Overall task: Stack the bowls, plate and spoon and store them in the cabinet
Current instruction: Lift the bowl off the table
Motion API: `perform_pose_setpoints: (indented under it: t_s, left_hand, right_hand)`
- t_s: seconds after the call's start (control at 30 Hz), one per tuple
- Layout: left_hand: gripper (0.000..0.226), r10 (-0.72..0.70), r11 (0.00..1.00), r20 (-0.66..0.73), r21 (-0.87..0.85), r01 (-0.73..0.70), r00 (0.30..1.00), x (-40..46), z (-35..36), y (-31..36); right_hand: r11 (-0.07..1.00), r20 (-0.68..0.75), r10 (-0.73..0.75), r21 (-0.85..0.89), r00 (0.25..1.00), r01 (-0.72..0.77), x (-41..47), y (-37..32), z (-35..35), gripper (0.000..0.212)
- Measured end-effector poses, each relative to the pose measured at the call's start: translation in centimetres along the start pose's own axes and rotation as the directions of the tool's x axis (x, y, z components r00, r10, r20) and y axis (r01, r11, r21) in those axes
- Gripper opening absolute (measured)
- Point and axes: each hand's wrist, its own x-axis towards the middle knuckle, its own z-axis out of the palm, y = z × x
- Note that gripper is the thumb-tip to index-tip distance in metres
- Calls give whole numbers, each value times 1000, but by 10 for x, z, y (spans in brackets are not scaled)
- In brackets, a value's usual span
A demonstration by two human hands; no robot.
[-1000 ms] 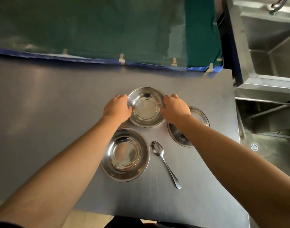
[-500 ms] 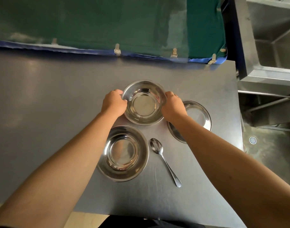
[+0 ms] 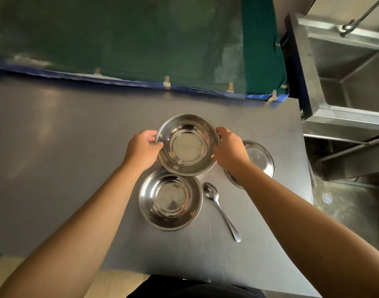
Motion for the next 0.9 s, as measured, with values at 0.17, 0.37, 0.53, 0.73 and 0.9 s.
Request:
perform_pose_setpoints:
  t_s: [0.17,0.37,0.53,0.73,0.9]
  left_hand:
    - [34,-29,996,8,-81,29,1000,-39,-18,-19]
    - [43,-60,994,8,-94,61,998,-73,-29,-50]
    - [43,-82,994,14,-67,83,997,-88,-32,-73]
    - [40,-107,992,25,-67,109,994,-101,-28,-92]
    - [42,-139,989,21,-46,139,990,-107,-21,-106]
  right_hand:
    - [998,-4,-43,-37,999,43,-37,-3,8,45]
    - [998,71,-51,-37,996,53,-74,1,30,50]
    - [999,81,-39,-27,996,42,-96,8,49,47]
    - [998,103,41,36,994,-45,-111,15,70,47]
    - [998,90,61,15,994,-62,-119,21,83,42]
